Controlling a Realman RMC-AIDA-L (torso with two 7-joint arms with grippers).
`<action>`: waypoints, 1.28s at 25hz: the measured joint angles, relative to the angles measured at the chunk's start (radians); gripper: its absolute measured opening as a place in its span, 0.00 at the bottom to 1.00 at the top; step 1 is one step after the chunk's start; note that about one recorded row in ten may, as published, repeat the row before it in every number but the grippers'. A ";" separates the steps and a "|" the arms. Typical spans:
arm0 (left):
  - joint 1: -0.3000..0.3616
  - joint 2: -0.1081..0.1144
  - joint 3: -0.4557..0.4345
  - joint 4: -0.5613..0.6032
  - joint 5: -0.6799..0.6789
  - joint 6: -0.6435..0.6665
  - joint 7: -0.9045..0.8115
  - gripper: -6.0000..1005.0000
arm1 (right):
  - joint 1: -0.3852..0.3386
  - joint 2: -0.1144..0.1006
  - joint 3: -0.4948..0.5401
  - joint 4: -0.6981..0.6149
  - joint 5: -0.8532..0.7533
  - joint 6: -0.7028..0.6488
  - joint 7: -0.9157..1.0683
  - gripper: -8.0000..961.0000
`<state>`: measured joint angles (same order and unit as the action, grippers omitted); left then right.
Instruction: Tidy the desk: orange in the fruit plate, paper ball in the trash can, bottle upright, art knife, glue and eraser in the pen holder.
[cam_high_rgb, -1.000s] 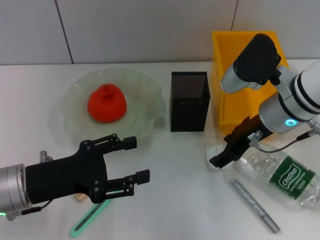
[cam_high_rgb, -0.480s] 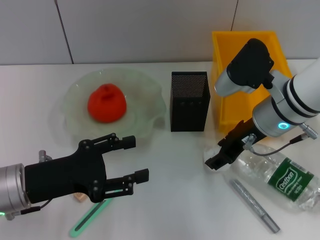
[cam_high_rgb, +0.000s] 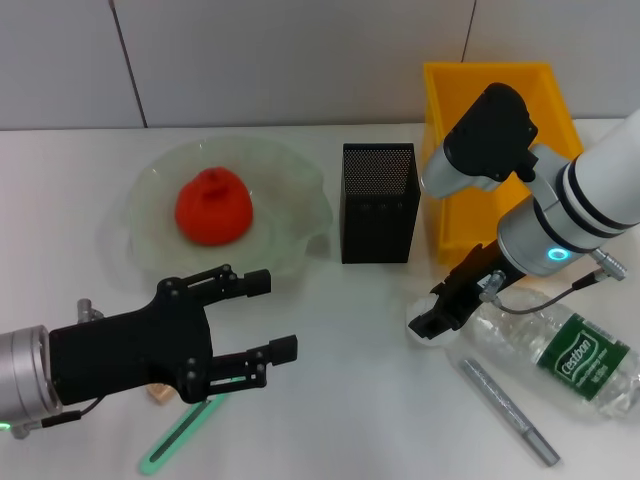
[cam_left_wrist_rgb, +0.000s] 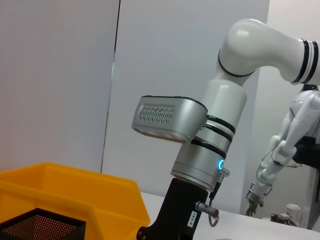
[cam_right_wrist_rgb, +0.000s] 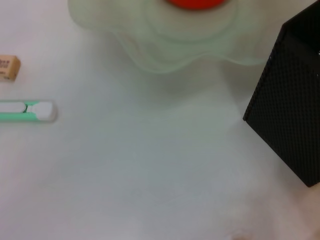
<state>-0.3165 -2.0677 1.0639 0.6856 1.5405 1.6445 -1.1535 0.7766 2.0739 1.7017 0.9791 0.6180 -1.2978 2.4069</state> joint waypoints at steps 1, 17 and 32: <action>0.000 0.000 0.000 0.000 0.000 0.000 0.000 0.79 | 0.000 0.000 0.000 0.000 0.000 0.000 0.000 0.55; 0.003 0.000 0.000 0.000 0.002 -0.003 0.012 0.79 | -0.011 0.002 0.004 0.077 0.015 -0.034 0.030 0.53; 0.008 0.001 -0.002 0.000 0.003 0.002 0.012 0.79 | -0.128 0.002 0.058 0.550 0.004 -0.178 0.102 0.52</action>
<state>-0.3083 -2.0664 1.0622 0.6857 1.5439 1.6470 -1.1412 0.6487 2.0755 1.7598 1.5286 0.6225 -1.4758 2.5084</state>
